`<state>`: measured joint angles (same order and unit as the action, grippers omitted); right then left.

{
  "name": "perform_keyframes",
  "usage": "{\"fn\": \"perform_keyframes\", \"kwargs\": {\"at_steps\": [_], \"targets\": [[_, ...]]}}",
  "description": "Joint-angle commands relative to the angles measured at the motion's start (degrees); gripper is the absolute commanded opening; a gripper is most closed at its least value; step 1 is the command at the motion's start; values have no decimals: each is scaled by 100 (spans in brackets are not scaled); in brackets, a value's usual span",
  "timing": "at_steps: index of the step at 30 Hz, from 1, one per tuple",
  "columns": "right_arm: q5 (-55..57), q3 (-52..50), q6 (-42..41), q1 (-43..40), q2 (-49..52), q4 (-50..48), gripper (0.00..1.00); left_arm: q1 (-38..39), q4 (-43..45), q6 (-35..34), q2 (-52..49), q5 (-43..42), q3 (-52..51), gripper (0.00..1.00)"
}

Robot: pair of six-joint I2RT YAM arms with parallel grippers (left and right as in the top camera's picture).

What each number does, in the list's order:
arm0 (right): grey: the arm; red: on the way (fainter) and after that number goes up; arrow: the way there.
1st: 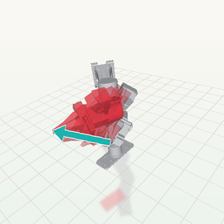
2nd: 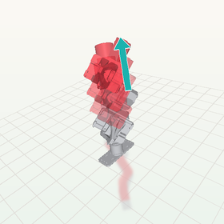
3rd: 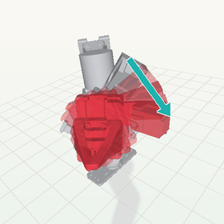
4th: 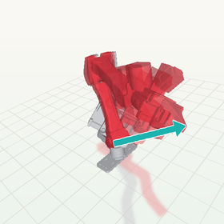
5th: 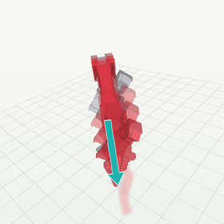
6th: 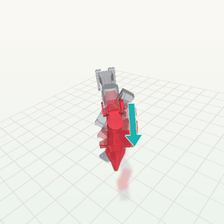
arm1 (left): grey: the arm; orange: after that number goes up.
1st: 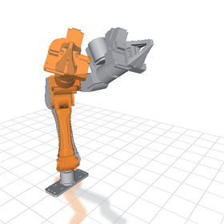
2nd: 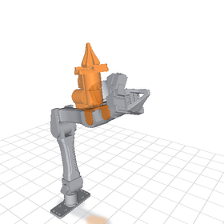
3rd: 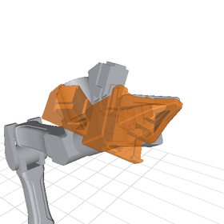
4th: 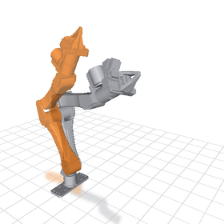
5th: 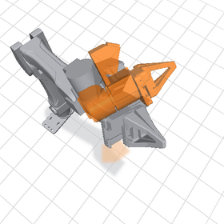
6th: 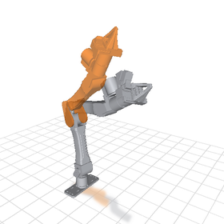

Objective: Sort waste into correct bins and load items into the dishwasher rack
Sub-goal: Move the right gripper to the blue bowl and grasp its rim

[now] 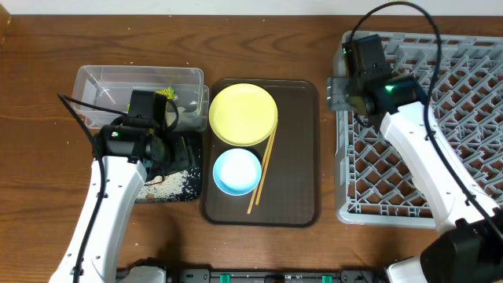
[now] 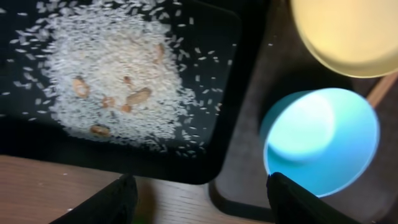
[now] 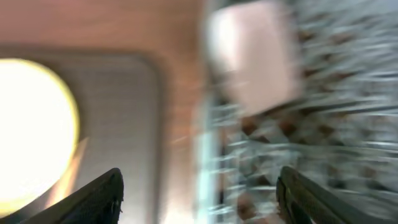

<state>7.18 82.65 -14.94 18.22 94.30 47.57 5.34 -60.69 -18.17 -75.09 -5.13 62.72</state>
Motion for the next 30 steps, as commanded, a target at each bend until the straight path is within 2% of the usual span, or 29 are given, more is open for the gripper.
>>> {"fn": "perform_keyframes", "kwargs": {"at_steps": [1, 3, 11, 16, 27, 30], "targets": [[-1628, 0, -85, 302, 175, 85, 77, -20, -168, -168, 72, 634, 61, 70], [-1655, -2, -85, 520, 306, 179, 77, -22, -293, -376, 72, 909, 61, 71], [-1690, -13, -87, 1530, 990, 297, 75, -20, -337, -380, 72, 925, 61, 75], [-1676, -15, -192, 2072, 1460, 286, 65, -20, -337, -380, 72, 925, 61, 75], [-1604, -15, -828, 2361, 2216, 260, 35, -20, -337, -380, 72, 922, 61, 75], [-1663, -15, -881, 2361, 2282, 256, 15, -20, -337, -380, 72, 922, 61, 75]]}}
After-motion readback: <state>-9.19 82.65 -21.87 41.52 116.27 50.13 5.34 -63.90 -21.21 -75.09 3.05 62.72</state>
